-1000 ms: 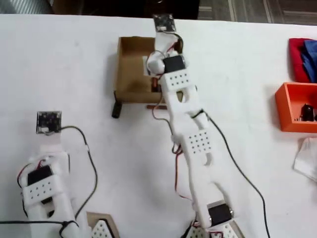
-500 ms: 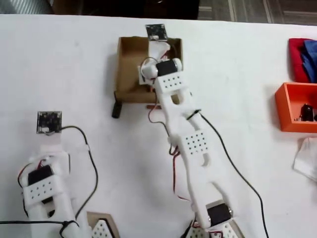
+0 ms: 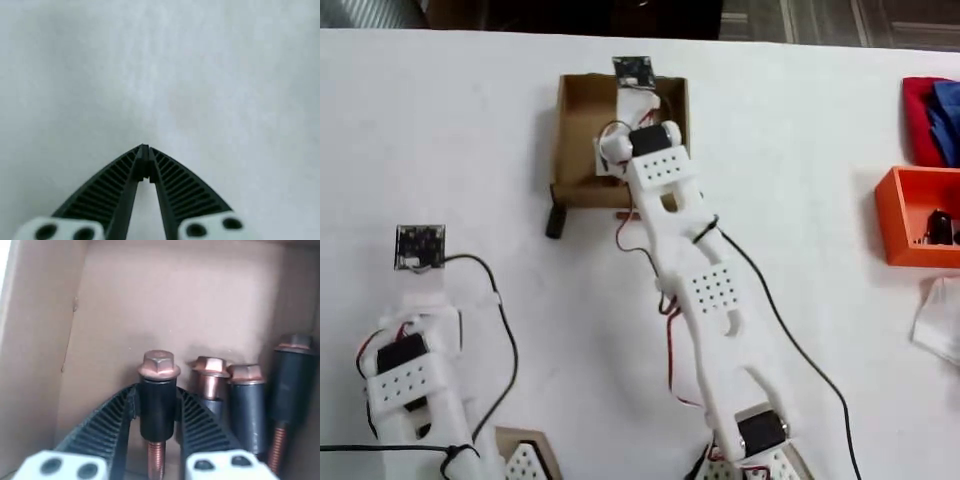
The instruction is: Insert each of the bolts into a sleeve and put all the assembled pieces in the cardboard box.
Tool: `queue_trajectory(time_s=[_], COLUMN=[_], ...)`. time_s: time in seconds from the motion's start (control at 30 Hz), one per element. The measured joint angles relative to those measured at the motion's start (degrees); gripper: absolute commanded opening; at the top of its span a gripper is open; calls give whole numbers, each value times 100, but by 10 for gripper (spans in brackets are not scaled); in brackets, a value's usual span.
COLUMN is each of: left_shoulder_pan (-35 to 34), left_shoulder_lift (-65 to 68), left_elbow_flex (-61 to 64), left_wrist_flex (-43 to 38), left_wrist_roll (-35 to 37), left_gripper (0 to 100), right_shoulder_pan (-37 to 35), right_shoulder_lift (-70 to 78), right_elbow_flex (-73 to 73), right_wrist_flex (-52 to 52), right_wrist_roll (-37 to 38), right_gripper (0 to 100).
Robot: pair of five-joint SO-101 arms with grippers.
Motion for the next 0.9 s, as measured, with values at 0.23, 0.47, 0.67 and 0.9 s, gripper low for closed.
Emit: queue_trajectory(time_s=[0.23, 0.47, 0.67, 0.9], left_shoulder_pan=[0, 0, 0, 0], left_shoulder_lift=[0, 0, 0, 0], left_elbow_flex=[0, 0, 0, 0], left_wrist_flex=[0, 0, 0, 0], left_wrist_roll=[0, 0, 0, 0], left_gripper=[26, 26, 26, 26], right_shoulder_pan=[-18, -18, -26, -26], right_shoulder_lift=[0, 0, 0, -9], right_elbow_flex=[70, 123, 158, -18], right_wrist_flex=[-62, -62, -62, -62], right_wrist_roll=[-9, -9, -9, -26], right_gripper=[22, 34, 150, 105])
